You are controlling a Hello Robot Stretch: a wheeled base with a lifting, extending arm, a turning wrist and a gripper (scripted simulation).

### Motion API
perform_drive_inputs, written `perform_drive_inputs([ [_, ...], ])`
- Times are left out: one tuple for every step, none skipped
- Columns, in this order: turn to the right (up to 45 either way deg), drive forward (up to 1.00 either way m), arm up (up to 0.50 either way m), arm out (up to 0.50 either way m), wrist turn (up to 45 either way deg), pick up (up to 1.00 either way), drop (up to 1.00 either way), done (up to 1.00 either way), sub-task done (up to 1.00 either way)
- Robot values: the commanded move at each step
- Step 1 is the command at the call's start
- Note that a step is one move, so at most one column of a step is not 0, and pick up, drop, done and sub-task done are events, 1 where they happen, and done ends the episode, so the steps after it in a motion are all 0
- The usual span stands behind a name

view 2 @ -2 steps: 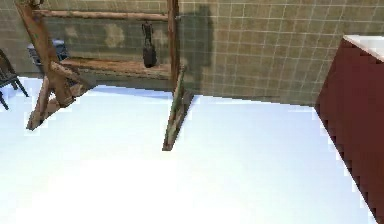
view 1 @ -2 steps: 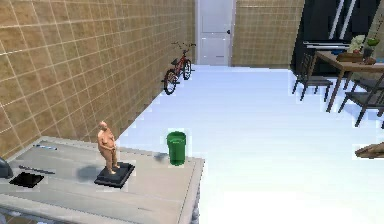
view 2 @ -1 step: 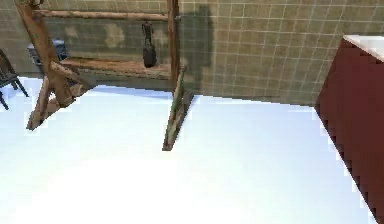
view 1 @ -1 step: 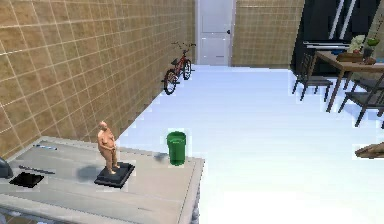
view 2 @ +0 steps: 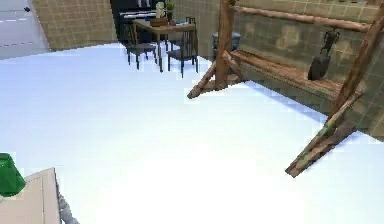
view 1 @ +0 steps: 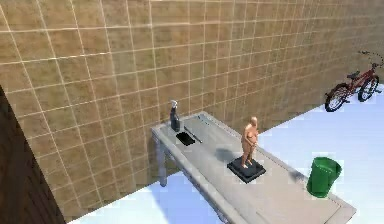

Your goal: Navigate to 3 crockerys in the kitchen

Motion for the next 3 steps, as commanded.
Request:
perform_drive_inputs([
  [-45.0,0.00,0.00,0.00,0.0,0.00,0.00,0.00,0.00],
  [-45.0,0.00,0.00,0.00,0.0,0.00,0.00,0.00,0.00],
  [-39.0,0.00,0.00,0.00,0.0,0.00,0.00,0.00,0.00],
])
